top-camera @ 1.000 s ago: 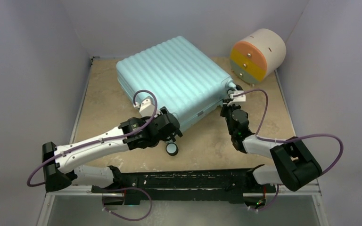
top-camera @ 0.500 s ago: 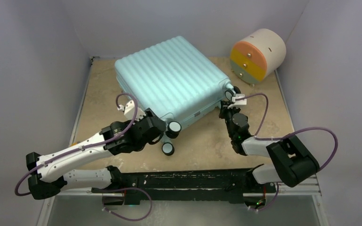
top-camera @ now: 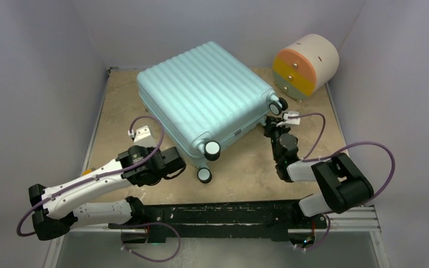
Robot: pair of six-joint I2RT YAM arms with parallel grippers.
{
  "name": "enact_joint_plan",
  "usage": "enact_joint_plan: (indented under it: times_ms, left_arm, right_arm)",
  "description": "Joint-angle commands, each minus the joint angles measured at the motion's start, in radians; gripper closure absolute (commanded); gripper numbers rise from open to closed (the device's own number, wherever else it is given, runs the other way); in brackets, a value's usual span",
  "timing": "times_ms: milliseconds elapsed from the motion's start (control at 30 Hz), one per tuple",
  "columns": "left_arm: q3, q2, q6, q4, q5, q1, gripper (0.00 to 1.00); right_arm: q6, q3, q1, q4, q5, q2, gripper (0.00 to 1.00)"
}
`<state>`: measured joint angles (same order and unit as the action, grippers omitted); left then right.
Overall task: Pack the luggage
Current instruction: Zip the luggage at the center of the board.
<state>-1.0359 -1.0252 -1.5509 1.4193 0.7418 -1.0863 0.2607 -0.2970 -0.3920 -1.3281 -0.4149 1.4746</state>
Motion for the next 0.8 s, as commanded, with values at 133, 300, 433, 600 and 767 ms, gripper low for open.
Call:
enact_joint_plan:
  times_ms: [133,300,433,600,767]
  left_arm:
    - [-0.173,0.094,0.134,0.006,-0.009,0.006,0.45]
    - [-0.179,0.157,0.296,-0.132,-0.075,0.005,0.32]
    - [-0.135,0.234,0.442,-0.310,-0.119,0.006,0.29]
    - [-0.076,0.332,0.662,-0.553,-0.174,0.006,0.23]
    - [-0.026,0.370,0.832,-0.689,-0.165,0.006,0.23]
  right_arm:
    - [-0.041,-0.009,0.047,0.253,-0.041,-0.228,0.54]
    - [0.027,-0.059,0.047,0.584,-0.029,-0.407,0.36]
    - [0.044,-0.138,0.046,0.810,0.023,-0.583,0.28]
    - [-0.038,-0.369,0.069,1.022,0.133,-0.605,0.10]
    - [-0.096,-0.620,0.224,1.177,0.458,-0.462,0.04]
